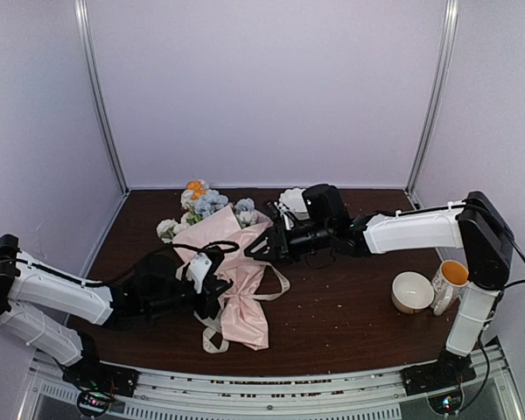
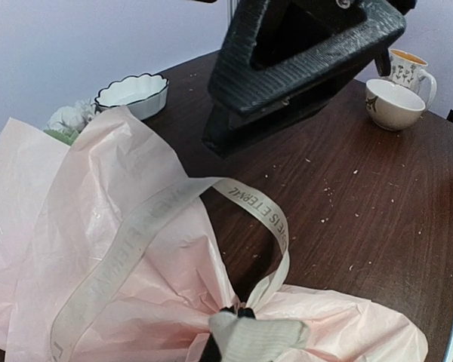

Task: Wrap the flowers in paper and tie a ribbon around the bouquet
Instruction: Cross the ribbon at the center of the board.

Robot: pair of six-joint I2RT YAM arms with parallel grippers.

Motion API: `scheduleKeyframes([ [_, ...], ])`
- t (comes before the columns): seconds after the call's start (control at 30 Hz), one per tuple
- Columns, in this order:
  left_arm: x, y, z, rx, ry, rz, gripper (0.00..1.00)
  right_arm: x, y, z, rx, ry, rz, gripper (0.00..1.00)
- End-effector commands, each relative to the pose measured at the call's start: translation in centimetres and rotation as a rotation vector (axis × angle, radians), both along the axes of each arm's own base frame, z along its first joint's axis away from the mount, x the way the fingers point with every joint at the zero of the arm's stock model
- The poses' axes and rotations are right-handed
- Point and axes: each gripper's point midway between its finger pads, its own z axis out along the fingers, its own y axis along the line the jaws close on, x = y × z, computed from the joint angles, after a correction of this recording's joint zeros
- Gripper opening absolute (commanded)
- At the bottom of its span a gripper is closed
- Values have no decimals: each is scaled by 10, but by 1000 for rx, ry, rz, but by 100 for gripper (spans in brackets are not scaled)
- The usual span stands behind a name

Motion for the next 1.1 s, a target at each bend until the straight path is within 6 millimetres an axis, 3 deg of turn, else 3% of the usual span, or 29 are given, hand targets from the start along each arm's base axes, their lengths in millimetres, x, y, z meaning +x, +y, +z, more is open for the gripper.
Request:
scheduleKeyframes([
  [0.0,8,-7,31,-82,-51,15,0,-24,22,25,36,-80,77,53],
  [0.2,8,-7,29,-76,-46,16,0,-38,44,19,50,-50,125,55],
  [0.57,8,-8,26,-72,-41,13,0,-39,54,3,-9,-28,135,42],
  [0.87,8,-7,25,-65,-35,15,0,-41,52,1,-29,-35,150,0],
  [1.07,10,-6,25,-43,-9,32,1,-37,48,4,-37,-55,134,0],
])
